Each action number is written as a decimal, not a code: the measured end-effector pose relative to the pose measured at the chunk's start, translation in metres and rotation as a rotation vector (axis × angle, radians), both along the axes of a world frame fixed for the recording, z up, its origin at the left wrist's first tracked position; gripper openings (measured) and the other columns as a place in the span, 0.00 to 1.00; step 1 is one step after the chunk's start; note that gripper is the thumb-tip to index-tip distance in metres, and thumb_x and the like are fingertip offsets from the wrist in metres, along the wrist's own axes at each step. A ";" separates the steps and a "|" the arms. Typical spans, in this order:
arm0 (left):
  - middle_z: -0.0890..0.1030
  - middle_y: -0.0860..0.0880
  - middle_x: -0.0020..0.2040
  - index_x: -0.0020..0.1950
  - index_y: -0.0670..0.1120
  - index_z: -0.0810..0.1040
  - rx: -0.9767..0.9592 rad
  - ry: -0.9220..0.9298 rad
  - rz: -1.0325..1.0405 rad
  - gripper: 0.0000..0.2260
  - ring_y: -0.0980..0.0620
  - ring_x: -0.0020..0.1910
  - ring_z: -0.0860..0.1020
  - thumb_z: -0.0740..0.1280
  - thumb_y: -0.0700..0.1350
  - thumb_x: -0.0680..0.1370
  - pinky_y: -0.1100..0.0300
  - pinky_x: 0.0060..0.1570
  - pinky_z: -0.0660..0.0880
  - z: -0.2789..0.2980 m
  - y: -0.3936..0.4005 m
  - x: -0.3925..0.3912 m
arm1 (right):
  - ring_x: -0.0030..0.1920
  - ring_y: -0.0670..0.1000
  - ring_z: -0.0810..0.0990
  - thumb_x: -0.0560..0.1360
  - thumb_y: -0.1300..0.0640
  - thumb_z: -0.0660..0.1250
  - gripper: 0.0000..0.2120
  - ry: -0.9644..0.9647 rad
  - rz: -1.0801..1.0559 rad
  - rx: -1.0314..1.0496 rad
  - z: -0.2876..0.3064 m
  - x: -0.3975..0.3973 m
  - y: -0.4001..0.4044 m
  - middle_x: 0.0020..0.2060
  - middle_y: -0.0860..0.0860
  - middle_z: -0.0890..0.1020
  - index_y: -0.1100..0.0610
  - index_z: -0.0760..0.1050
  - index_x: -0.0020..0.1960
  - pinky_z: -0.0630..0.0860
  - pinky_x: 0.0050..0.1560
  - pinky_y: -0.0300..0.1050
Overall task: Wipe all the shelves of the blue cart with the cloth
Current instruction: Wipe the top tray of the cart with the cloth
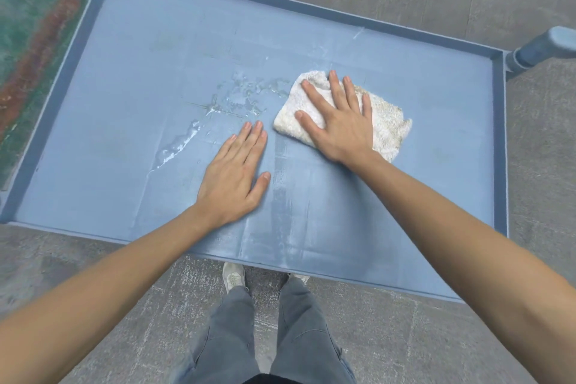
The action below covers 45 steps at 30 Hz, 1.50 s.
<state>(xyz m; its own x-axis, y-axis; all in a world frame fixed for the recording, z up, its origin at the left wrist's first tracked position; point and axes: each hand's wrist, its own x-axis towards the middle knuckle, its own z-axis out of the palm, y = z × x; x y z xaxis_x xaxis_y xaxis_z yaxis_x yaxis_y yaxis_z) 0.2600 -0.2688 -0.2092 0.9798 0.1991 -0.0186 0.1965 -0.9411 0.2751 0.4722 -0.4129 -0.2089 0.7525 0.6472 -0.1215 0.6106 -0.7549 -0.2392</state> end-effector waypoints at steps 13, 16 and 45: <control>0.57 0.46 0.82 0.81 0.41 0.60 -0.084 -0.026 0.046 0.29 0.49 0.82 0.52 0.61 0.49 0.81 0.50 0.80 0.53 0.005 0.001 0.006 | 0.84 0.58 0.42 0.79 0.28 0.47 0.29 -0.030 -0.053 0.049 0.004 0.097 0.075 0.84 0.59 0.47 0.31 0.57 0.79 0.43 0.81 0.60; 0.57 0.46 0.82 0.81 0.41 0.60 -0.082 -0.039 0.048 0.29 0.48 0.82 0.53 0.60 0.49 0.81 0.50 0.80 0.53 0.004 0.000 0.006 | 0.83 0.60 0.47 0.80 0.30 0.49 0.28 -0.069 -0.087 0.085 0.004 0.092 0.072 0.83 0.59 0.49 0.33 0.60 0.79 0.47 0.80 0.59; 0.62 0.45 0.81 0.78 0.41 0.66 -0.103 -0.009 0.137 0.26 0.45 0.81 0.59 0.58 0.39 0.78 0.50 0.77 0.61 0.017 0.010 -0.004 | 0.84 0.51 0.47 0.81 0.31 0.51 0.30 -0.047 0.161 0.024 0.001 -0.136 -0.046 0.85 0.49 0.50 0.32 0.52 0.81 0.49 0.81 0.61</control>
<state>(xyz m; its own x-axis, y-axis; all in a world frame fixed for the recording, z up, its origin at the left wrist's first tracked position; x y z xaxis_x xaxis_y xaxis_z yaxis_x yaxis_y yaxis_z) 0.2555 -0.2584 -0.1925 0.9440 0.3279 -0.0371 0.3176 -0.8725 0.3714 0.3357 -0.4586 -0.2079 0.6432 0.7623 -0.0721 0.7343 -0.6408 -0.2240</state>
